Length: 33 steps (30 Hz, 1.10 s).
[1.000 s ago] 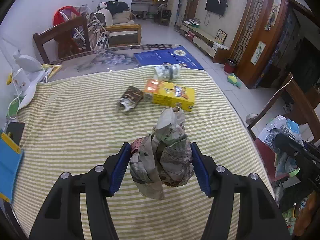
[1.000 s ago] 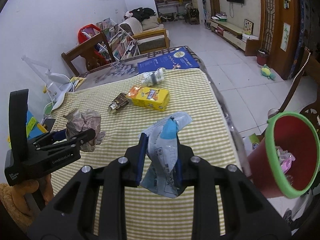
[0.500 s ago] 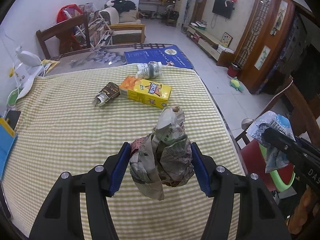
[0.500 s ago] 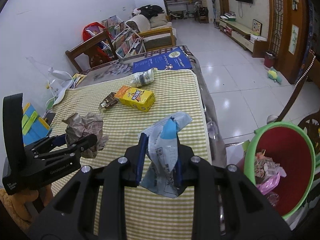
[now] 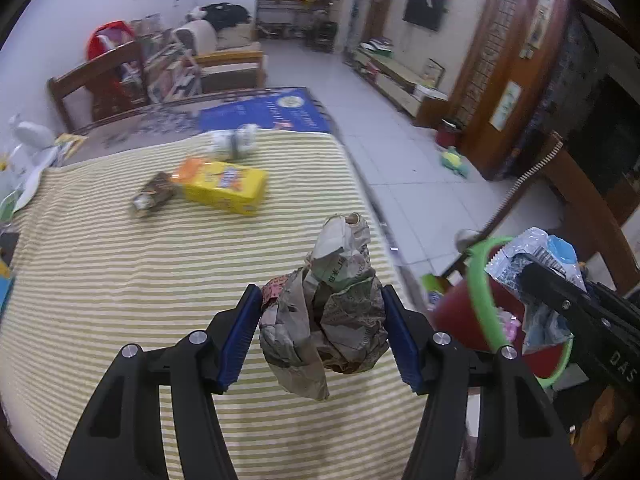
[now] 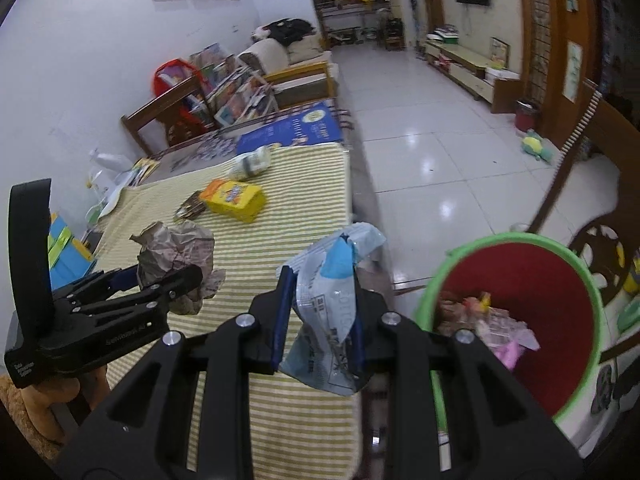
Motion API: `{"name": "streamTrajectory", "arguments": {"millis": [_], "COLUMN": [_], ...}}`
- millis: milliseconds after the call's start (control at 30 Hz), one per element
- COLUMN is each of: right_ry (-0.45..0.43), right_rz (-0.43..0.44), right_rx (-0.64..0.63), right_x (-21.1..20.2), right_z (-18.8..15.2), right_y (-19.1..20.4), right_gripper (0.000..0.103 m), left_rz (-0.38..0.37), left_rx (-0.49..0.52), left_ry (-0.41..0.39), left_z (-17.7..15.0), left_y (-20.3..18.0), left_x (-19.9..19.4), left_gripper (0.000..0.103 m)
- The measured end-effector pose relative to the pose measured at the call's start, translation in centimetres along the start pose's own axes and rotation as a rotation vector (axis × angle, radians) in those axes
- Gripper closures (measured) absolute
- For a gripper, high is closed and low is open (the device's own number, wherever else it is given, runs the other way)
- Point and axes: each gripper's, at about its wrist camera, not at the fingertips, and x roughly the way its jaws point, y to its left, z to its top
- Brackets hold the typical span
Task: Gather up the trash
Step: 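Lift the newspaper ball with the left gripper while the right carries the wrapper toward the bin, then carry the newspaper ball over the red bin with the left gripper while the right holds the wrapper above it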
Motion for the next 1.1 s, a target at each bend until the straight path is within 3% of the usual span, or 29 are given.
{"name": "streamTrajectory", "arguments": {"millis": [600,1100], "right_ry": [-0.045,-0.022], "right_rz": [-0.12,-0.192], "right_rx": [0.152,0.257], "right_x": [-3.3,-3.8], "right_z": [-0.6,-1.6], "right_y": [-10.4,-16.2], "right_gripper": [0.078,0.077], "left_rz": [-0.137,-0.226], "left_rx": [0.172,0.278], "left_ry": [0.007,0.056], "left_z": [1.0,1.4], "left_y": [-11.9,-18.1], "left_x": [1.2,2.7], "left_gripper": [0.045,0.045]}}
